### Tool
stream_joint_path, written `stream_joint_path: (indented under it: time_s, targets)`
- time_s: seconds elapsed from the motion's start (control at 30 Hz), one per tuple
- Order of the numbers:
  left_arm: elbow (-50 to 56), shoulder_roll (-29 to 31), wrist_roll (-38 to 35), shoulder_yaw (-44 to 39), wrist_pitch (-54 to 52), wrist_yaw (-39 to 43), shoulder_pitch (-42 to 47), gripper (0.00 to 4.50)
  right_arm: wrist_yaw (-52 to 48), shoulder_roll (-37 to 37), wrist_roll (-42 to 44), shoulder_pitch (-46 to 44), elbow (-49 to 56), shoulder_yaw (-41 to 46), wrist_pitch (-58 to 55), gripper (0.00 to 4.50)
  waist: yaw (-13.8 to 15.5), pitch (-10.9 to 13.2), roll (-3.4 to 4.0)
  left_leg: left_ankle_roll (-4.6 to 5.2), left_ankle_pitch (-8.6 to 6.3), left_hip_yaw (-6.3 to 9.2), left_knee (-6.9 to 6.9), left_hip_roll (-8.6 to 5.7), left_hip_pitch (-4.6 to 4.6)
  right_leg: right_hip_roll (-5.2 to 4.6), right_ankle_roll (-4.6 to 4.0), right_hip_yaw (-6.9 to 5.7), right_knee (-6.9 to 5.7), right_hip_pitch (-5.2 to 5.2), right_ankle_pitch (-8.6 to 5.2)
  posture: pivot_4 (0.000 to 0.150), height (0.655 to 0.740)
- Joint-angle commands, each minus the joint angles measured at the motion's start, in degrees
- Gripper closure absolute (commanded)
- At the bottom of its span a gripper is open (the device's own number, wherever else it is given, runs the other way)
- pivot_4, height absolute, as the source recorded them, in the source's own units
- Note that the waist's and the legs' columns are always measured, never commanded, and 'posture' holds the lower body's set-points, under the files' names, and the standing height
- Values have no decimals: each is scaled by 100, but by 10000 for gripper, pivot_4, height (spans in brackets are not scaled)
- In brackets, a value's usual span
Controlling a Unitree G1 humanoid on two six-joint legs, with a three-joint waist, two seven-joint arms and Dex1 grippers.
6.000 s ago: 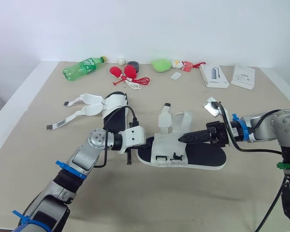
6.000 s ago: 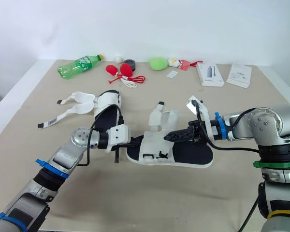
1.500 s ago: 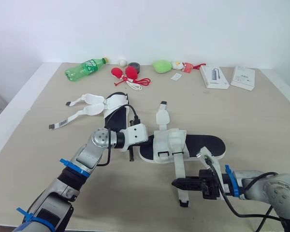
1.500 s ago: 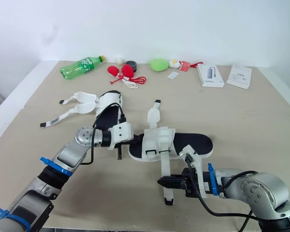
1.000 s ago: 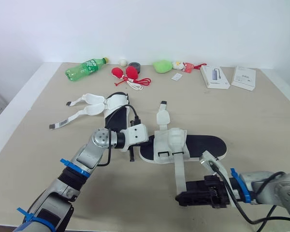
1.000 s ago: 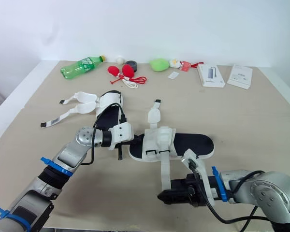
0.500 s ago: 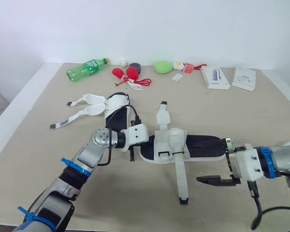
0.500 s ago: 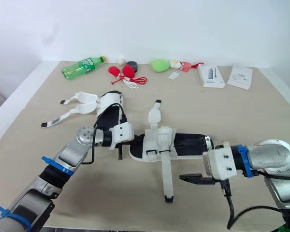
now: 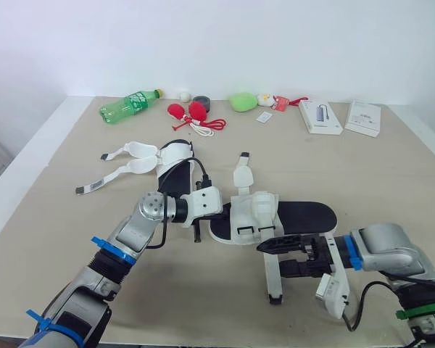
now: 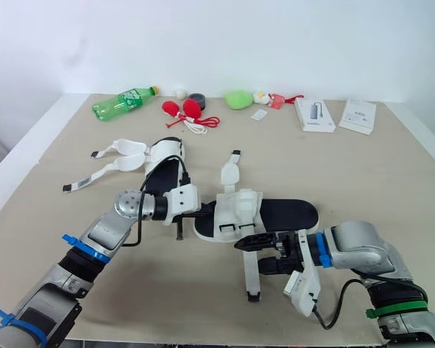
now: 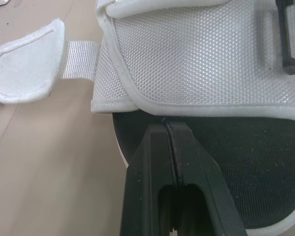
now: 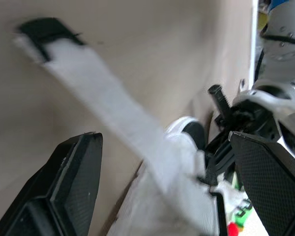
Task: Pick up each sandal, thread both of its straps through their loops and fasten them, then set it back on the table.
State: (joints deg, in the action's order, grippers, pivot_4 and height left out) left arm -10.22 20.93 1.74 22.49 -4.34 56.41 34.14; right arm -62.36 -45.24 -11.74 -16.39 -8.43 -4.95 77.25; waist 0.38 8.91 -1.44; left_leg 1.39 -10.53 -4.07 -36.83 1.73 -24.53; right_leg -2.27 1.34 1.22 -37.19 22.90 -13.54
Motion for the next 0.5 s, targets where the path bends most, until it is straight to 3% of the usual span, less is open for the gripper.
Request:
stream_joint_path:
  time_s: [0.03, 0.2, 0.4, 0.5]
  targets:
    - [1, 29, 57, 62, -73, 54, -62, 45000, 518, -188, 37, -94, 298, -233, -11, 741, 0, 0, 0, 0, 0, -5, 2, 0, 1, -2, -2, 1, 0, 1, 1, 1500, 7400]
    - [21, 39, 64, 61, -94, 58, -83, 45000, 930, -654, 197, 90, 683, -508, -252, 22944, 2, 0, 0, 0, 0, -8, 9, 0, 5, -4, -5, 2, 0, 2, -1, 1500, 7400]
    - [12, 19, 64, 87, -95, 77, -80, 45000, 1170, -991, 211, 232, 884, -743, -552, 44462, 1, 0, 0, 0, 0, -17, 11, 1, 11, -2, -4, 8, 0, 1, -1, 1500, 7400]
    - [-21, 2, 73, 97, -84, 75, -59, 45000, 1322, -1084, 340, 277, 914, -828, -726, 44462, 2, 0, 0, 0, 0, -22, 11, 1, 11, -1, -2, 10, -1, 1, -2, 1500, 7400]
